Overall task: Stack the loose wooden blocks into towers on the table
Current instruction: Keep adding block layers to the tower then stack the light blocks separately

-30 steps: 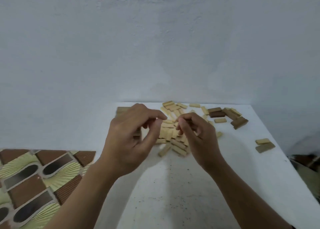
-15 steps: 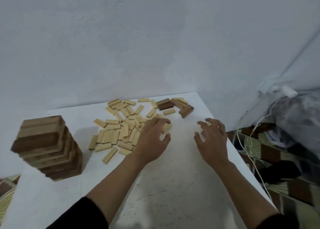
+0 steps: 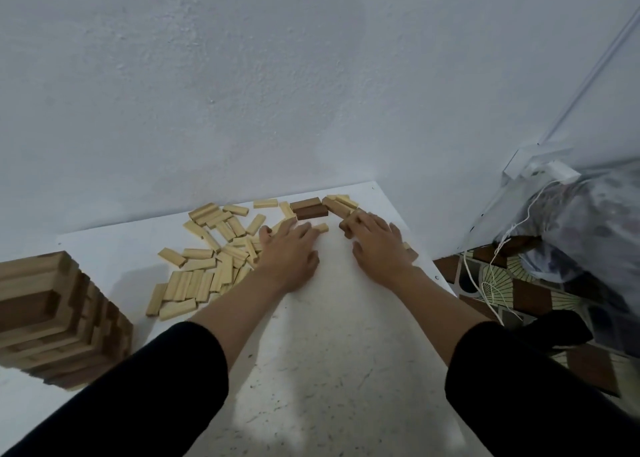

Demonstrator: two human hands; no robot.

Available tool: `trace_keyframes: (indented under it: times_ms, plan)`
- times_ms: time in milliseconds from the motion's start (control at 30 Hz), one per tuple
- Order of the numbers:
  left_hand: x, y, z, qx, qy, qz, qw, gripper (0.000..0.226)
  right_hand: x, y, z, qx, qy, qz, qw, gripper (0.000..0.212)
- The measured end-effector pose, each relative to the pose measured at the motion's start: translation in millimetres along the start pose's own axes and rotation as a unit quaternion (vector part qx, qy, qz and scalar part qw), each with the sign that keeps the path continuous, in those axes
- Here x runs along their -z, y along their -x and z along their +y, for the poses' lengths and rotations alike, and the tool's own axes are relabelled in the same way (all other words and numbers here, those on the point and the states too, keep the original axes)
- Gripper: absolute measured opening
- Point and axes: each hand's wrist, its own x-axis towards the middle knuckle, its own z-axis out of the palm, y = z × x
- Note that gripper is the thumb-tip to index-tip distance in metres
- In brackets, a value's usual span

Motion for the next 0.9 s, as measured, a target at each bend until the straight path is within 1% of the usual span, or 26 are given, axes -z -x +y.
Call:
trace_keyframes:
  times_ms: [67,133,200,233,300,333,400,433,467,533,600,667,767,833,900]
  plan:
    - [1,8,-3,0.015,-0.019,0.039,0.999,0.041,-1,7,-7,0.008,-0.011,0.028,1.0,0.04]
    - [2,14,-5,0.036,-0.042,0.061,0.997,0.033,-4,21,-19,0.024,-0.025,0.056,0.998,0.034]
    - [4,18,-4,0.039,-0.02,0.076,0.996,0.033,-7,41,-30,0.04,-0.049,0.082,0.995,0.03]
    - [4,18,-2,0.024,0.008,0.082,0.996,0.036,-8,51,-34,0.043,-0.068,0.094,0.992,0.029]
    - [3,20,5,-0.04,0.05,0.072,0.995,0.042,-9,69,-40,0.038,-0.094,0.118,0.988,0.027]
    - [2,21,10,-0.074,0.052,0.058,0.994,0.045,-10,77,-41,0.031,-0.095,0.126,0.987,0.027]
    - [1,19,20,-0.106,0.051,0.035,0.992,0.056,-10,88,-40,0.015,-0.09,0.135,0.987,0.028]
    - [0,15,25,-0.104,0.052,0.031,0.993,0.062,-9,91,-37,0.006,-0.092,0.137,0.986,0.03]
    - [0,10,28,-0.094,0.049,0.026,0.994,0.061,-8,92,-34,-0.009,-0.097,0.14,0.985,0.031]
    - [-1,-2,35,-0.085,0.028,0.015,0.996,0.05,-3,93,-23,-0.057,-0.106,0.148,0.982,0.03]
    - [-1,-13,39,-0.088,0.011,-0.011,0.996,0.051,2,94,-11,-0.103,-0.108,0.155,0.977,0.03]
    - [-2,-20,42,-0.096,-0.007,-0.043,0.994,0.05,3,97,-3,-0.132,-0.093,0.138,0.977,0.033]
    - [-2,-24,45,-0.098,-0.021,-0.067,0.993,0.05,0,105,3,-0.121,-0.058,0.112,0.985,0.041]
    - [-3,-21,47,-0.095,-0.019,-0.048,0.994,0.05,0,109,4,-0.113,-0.062,0.113,0.985,0.042]
    - [-6,-9,45,-0.105,-0.012,-0.009,0.994,0.05,-1,113,-1,-0.104,-0.08,0.122,0.984,0.04]
